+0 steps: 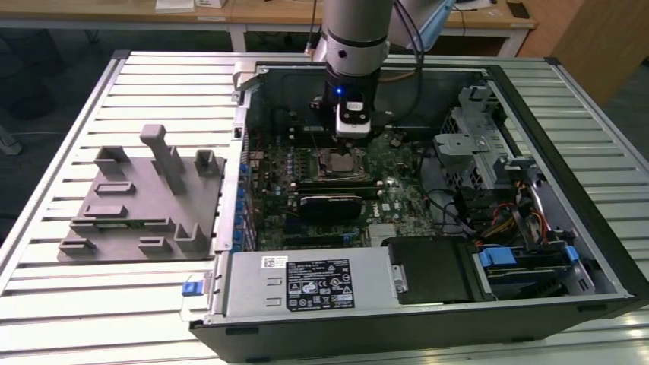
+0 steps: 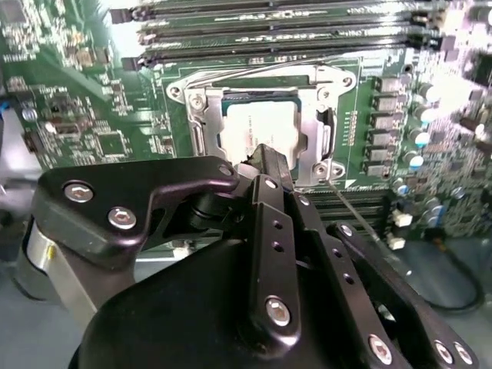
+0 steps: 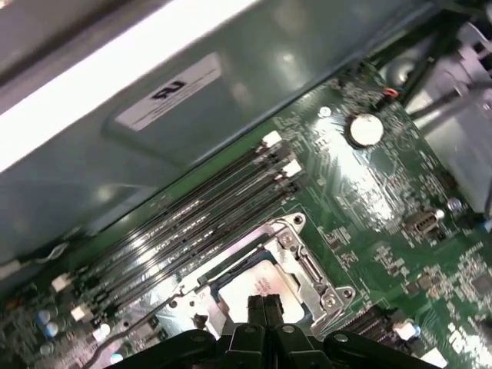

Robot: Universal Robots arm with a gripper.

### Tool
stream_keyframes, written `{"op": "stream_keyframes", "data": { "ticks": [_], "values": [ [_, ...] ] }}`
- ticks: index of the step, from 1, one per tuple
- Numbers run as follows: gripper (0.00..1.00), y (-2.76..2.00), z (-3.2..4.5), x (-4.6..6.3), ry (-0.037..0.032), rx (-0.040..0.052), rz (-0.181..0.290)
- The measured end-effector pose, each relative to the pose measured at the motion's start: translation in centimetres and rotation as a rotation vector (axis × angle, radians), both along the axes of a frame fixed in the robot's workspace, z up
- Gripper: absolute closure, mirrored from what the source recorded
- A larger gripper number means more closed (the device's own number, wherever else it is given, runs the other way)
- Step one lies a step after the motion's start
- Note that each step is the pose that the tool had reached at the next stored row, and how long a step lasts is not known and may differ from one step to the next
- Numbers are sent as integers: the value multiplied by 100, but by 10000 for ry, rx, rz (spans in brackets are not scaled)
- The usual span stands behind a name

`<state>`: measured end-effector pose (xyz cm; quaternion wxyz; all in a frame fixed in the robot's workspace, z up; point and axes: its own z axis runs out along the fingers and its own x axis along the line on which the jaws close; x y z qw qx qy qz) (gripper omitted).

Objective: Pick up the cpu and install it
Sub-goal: 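Close the cpu cover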

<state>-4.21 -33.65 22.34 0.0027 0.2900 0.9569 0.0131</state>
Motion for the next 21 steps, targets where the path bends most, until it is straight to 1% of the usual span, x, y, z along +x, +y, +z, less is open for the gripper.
{"op": "stream_keyframes", "data": {
  "ticks": [11,17,21],
  "values": [
    [89,0,-3,0,0,-3,2005],
    [89,0,-8,0,2,-25,3101],
    [89,0,-13,0,6,-55,3832]
  ]
}}
